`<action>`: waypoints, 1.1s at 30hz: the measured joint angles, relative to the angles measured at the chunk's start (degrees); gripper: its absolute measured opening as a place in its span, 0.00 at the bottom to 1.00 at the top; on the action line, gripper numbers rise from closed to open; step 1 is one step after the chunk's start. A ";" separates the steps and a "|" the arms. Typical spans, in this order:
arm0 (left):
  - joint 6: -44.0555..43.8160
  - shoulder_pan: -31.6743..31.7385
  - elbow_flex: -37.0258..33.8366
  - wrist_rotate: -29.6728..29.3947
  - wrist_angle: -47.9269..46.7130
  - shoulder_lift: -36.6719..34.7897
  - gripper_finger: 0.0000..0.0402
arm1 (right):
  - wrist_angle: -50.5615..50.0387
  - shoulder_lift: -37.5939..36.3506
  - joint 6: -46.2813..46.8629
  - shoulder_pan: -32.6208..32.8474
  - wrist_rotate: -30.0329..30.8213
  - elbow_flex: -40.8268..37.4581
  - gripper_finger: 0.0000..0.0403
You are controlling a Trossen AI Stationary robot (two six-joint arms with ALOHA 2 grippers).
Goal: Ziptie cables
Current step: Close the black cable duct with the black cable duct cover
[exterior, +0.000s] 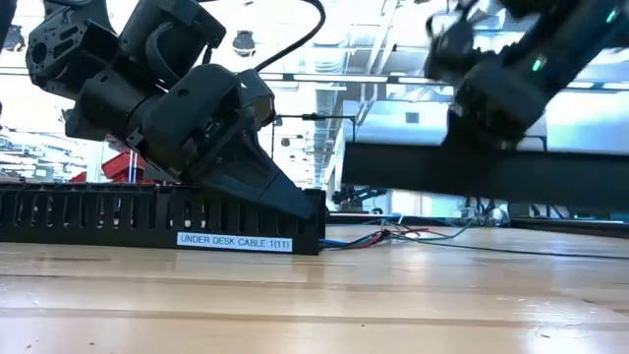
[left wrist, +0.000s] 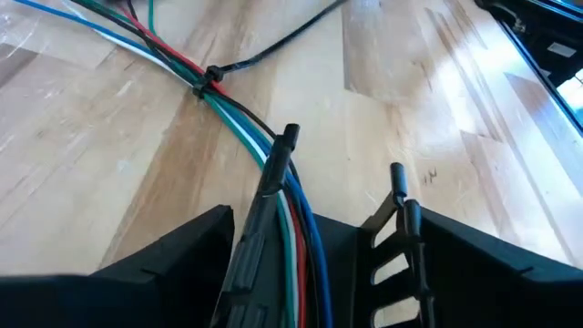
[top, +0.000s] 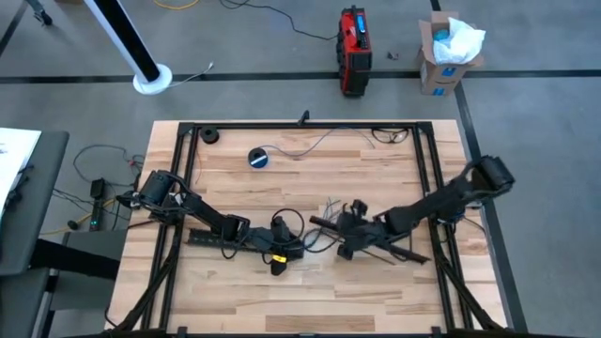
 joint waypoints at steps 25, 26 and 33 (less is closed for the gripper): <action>1.84 1.99 0.01 -5.48 4.43 0.08 0.74 | -45.48 31.83 -1.96 9.56 35.46 34.24 0.00; 2.09 2.00 0.01 -5.48 4.45 0.08 0.74 | -44.74 31.71 -2.74 9.92 35.99 34.35 0.00; 2.98 2.02 0.05 -4.28 4.14 0.06 0.74 | -39.44 33.37 -8.62 10.78 42.51 34.40 0.00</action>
